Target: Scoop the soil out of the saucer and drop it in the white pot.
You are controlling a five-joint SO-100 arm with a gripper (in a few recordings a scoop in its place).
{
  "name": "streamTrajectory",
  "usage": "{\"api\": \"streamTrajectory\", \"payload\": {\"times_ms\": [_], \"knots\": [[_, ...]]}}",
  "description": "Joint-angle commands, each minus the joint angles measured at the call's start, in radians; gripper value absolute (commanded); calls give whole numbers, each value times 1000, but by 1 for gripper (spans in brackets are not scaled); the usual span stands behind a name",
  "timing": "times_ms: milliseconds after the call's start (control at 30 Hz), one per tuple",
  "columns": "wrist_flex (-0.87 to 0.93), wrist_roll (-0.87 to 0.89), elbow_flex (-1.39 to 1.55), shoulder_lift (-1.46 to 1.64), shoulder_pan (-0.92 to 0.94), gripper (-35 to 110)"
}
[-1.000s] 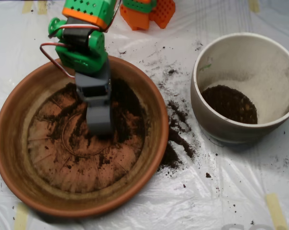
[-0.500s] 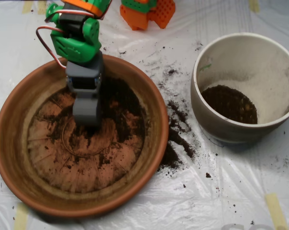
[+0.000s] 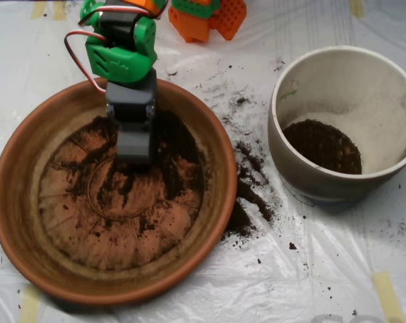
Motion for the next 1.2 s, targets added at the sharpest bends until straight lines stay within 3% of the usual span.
{"api": "streamTrajectory", "payload": {"times_ms": [0,267,900,1167], "knots": [[43,11,26,31,-3,3],[175,15,-89,-38,-41,-1],[661,215,-922,-123,-201,-1],[687,239,-983,-23,-371,-1]]}}
